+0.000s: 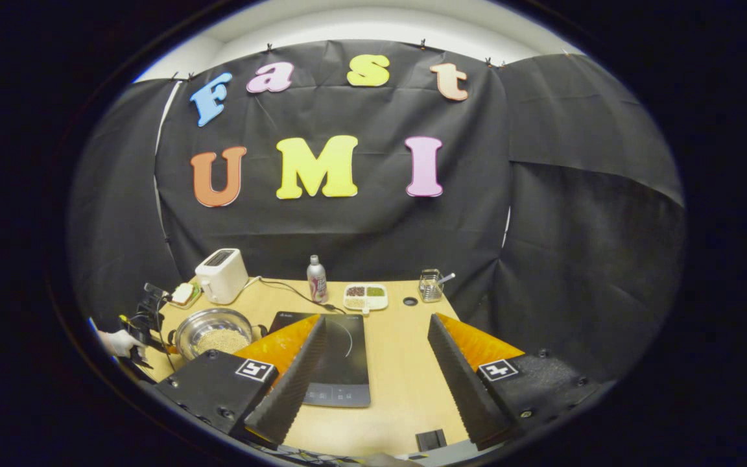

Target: First push the handle of the pot to place it horizontally, then grasp the pot with both hands and set it on the induction cooktop.

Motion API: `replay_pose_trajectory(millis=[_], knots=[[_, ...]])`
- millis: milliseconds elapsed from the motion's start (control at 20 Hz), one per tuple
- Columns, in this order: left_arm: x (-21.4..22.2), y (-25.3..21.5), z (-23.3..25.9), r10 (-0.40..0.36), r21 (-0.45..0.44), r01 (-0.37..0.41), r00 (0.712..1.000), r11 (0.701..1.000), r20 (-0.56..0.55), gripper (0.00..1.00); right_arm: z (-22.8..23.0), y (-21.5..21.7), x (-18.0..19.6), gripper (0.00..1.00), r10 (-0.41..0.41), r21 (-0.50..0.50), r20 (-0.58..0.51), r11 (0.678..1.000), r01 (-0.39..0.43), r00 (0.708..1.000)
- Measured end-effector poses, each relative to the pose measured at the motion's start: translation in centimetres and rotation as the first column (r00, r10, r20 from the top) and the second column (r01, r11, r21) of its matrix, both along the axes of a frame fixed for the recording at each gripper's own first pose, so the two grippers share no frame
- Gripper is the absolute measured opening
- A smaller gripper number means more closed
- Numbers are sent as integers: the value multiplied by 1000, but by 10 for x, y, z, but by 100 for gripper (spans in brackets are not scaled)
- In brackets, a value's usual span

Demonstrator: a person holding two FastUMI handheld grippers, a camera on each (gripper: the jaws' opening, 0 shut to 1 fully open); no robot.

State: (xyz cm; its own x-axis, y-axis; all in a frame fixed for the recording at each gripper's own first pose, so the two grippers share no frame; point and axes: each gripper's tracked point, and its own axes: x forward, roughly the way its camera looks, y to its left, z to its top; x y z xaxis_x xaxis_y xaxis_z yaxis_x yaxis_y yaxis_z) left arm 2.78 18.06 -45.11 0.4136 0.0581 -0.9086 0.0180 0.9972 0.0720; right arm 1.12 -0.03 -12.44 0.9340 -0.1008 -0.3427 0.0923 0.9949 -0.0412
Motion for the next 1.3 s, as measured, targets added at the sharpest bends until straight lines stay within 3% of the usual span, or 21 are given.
replay_pose_trajectory(millis=[150, 200, 250, 300, 350, 950, 1300], knots=[[8, 7, -1, 13, 3, -13, 1000, 1000, 1, 0, 0, 1, 2, 100, -1, -9, -1, 1000, 1, 1000], [11, 9, 0, 16, 5, -16, 1000, 1000, 4, 10, 0, 1, 3, 100, -3, -11, -3, 1000, 3, 1000], [13, 11, -1, 20, 3, -20, 1000, 1000, 1, 0, 0, 1, 3, 100, -4, -13, -4, 1000, 4, 1000], [15, 12, 0, 23, 0, -23, 1000, 1000, 1, 10, -1, 1, 3, 100, -6, -16, -7, 1000, 6, 1000], [17, 14, 0, 26, 0, -26, 1000, 1000, 1, 0, -3, 0, 4, 100, -9, -20, -12, 1000, 9, 1000], [47, 30, -1, 49, 17, -49, 999, 999, 3, 0, 0, 11, 11, 97, -10, -52, -28, 999, 8, 1000], [40, 40, 1, 68, 38, -69, 997, 997, 31, 0, -3, 20, 10, 97, 22, -54, -40, 998, -24, 999]])
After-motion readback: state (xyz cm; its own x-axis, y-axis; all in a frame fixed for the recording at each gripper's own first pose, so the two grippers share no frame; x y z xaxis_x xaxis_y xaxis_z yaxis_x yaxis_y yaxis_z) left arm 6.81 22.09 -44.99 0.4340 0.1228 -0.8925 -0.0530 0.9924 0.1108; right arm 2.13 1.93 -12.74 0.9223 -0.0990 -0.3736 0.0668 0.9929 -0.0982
